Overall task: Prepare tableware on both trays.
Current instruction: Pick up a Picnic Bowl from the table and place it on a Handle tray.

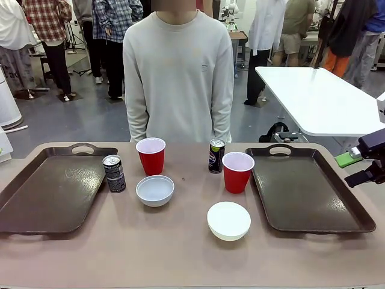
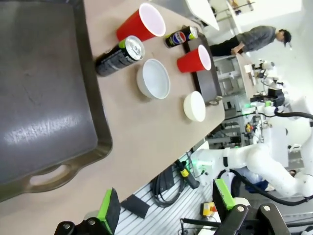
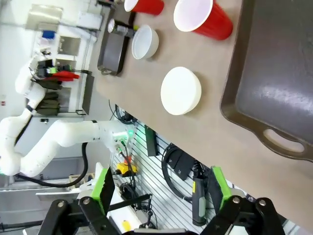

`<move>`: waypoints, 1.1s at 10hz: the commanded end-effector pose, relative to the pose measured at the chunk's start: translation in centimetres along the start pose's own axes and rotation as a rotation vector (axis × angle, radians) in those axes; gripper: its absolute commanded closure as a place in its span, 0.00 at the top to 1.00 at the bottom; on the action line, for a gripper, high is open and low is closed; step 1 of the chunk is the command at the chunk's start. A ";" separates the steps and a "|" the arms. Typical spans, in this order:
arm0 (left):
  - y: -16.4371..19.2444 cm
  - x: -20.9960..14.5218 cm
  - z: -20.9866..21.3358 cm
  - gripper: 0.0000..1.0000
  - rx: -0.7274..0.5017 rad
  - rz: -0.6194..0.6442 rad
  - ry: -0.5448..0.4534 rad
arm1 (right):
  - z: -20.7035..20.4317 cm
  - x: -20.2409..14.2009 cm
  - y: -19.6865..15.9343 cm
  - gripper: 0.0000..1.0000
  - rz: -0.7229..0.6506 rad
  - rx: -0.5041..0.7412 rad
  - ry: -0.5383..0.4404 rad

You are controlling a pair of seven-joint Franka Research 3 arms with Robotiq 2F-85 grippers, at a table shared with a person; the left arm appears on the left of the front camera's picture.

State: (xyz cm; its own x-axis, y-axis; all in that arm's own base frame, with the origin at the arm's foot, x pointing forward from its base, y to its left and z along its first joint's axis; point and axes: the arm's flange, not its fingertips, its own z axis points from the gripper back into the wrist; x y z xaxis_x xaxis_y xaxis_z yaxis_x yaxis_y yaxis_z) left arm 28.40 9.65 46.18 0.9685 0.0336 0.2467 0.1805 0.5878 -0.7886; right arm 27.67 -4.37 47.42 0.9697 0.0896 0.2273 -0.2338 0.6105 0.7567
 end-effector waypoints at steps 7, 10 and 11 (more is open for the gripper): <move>0.7 -0.2 0.2 1.00 -0.024 0.006 -0.008 | 0.1 0.0 0.0 1.00 -0.009 0.014 -0.008; 0.7 -0.2 0.2 1.00 -0.024 0.006 -0.008 | 0.1 0.0 0.0 1.00 -0.009 0.014 -0.008; 0.7 -0.2 0.2 1.00 -0.024 0.006 -0.008 | 0.1 0.0 0.0 1.00 -0.009 0.014 -0.008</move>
State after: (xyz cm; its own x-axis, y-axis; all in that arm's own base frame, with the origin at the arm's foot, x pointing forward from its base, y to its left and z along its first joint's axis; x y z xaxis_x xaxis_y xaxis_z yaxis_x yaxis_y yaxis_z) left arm 28.40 9.99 45.91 0.9699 0.0430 0.2398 0.1710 0.5812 -0.7956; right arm 27.66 -4.38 47.43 0.9700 0.0885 0.2266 -0.2327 0.6097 0.7577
